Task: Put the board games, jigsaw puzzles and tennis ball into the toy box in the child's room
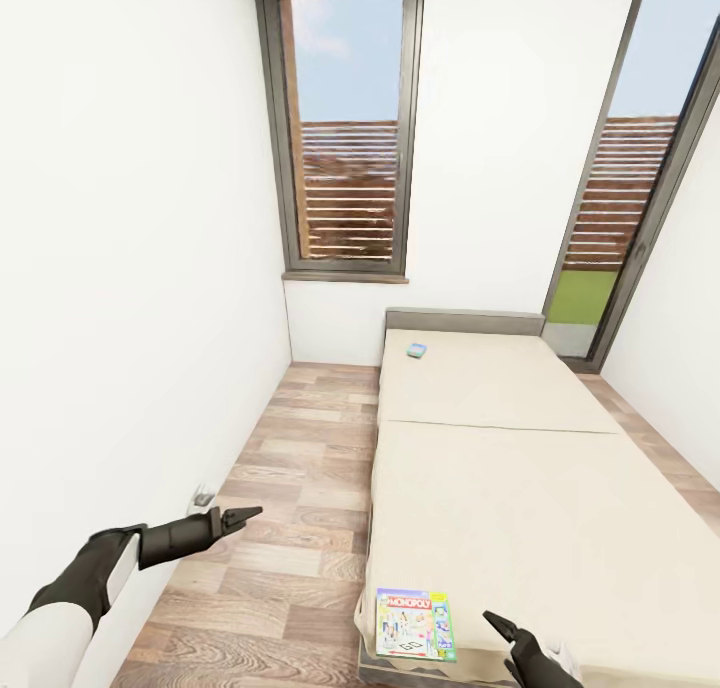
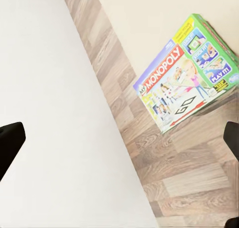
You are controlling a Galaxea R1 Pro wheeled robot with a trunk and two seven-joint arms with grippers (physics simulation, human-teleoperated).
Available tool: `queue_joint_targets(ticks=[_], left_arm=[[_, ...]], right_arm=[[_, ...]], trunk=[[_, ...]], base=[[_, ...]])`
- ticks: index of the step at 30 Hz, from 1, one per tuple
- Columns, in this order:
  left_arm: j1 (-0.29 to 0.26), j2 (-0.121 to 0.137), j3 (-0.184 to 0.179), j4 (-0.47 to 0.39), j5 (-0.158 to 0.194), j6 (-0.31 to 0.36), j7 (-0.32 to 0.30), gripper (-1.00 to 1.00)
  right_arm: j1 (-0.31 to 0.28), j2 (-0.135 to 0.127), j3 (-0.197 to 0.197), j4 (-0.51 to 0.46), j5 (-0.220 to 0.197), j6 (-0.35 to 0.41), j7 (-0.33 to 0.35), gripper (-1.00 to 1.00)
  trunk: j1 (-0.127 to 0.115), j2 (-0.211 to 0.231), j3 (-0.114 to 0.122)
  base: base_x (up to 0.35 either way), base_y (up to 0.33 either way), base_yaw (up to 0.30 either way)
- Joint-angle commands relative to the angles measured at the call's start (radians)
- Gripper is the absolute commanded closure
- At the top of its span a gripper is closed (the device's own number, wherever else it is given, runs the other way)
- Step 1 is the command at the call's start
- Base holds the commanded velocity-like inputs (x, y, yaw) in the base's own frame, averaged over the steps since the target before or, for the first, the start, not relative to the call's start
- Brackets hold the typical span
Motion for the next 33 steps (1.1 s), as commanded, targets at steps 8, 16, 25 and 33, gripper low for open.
queue_joint_targets(ticks=[8,16,25,33], left_arm=[[-0.001,0.003,0.000,-0.003,-0.003,0.041,-0.004,-1.00],[-0.001,0.002,-0.002,-0.004,-0.003,0.042,-0.004,-1.00],[-0.001,-0.004,-0.003,-0.004,-0.004,0.044,-0.001,-1.00],[-0.001,-0.003,-0.003,-0.003,-0.003,0.046,-0.001,-1.00]], right_arm=[[-0.001,0.000,0.012,0.000,-0.003,-0.044,0.003,-1.00],[-0.001,0.001,0.013,0.000,-0.005,-0.057,0.004,-1.00],[-0.001,0.000,0.010,0.000,-0.007,-0.057,0.005,-1.00],[-0.001,0.000,0.011,0.000,-0.009,-0.056,0.004,-1.00]], trunk=[[0.001,-0.002,-0.002],[0.001,-0.002,-0.002],[0.024,-0.044,-0.021],[0.054,-0.100,-0.046]], base=[[0.000,0.000,0.000],[0.000,0.000,0.000],[0.000,0.000,0.000],[0.000,0.000,0.000]])
